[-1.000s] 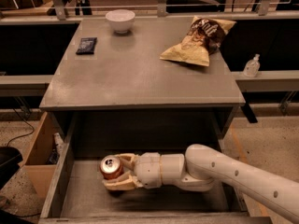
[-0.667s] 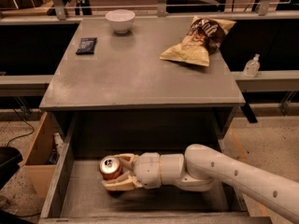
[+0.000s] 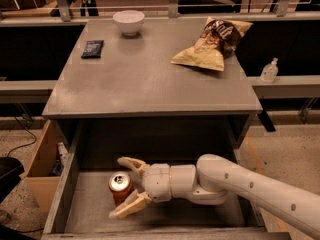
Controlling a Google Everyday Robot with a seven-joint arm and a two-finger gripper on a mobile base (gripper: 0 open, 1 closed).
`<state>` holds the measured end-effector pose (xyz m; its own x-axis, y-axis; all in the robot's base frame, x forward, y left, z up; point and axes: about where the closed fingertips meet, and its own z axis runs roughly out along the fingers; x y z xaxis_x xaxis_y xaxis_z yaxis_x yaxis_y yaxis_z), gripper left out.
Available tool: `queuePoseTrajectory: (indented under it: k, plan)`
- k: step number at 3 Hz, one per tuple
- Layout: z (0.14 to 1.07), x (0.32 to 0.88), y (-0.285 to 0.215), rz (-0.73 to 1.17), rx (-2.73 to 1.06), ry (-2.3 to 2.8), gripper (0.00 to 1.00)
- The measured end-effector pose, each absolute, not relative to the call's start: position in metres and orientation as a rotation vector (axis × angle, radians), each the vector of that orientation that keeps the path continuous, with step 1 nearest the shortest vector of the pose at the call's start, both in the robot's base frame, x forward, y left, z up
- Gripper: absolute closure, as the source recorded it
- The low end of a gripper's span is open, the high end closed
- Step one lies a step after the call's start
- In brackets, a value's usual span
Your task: Place coke can into top drawer
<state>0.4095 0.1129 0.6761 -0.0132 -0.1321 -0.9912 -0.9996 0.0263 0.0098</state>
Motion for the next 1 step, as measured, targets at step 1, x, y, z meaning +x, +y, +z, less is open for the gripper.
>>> queuePoseTrajectory:
  k: [1]
  plan:
    - [0.6761,0.4095,0.1130,1.133,-1.281,1.327,0.00]
